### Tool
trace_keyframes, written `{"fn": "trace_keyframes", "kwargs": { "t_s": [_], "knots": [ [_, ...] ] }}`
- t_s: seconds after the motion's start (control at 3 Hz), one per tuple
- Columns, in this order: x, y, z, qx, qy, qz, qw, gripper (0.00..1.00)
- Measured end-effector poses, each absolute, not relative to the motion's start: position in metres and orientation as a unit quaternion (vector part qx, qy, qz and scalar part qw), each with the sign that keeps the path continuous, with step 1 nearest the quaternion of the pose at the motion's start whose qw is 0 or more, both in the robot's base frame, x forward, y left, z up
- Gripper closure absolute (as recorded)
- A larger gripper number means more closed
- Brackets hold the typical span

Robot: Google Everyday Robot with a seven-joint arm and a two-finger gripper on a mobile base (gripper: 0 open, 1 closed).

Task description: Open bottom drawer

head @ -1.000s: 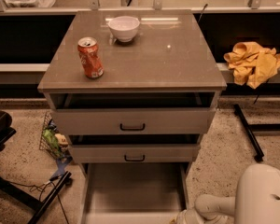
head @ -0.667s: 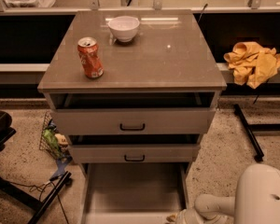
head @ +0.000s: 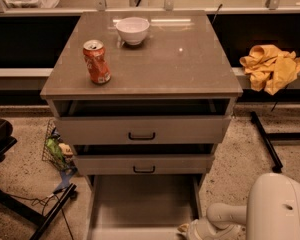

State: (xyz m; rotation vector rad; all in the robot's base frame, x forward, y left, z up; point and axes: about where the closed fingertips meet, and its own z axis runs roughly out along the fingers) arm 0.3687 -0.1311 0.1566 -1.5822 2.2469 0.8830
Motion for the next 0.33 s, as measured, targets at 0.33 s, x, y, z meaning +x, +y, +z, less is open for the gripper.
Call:
{"fn": "trace_keyframes", "kwargs": {
  "t_s": [0.33],
  "knots": [
    [0.3670, -0.1297, 0.1558, -0.544, 0.772, 0.305, 0.126, 0.24]
  ]
}}
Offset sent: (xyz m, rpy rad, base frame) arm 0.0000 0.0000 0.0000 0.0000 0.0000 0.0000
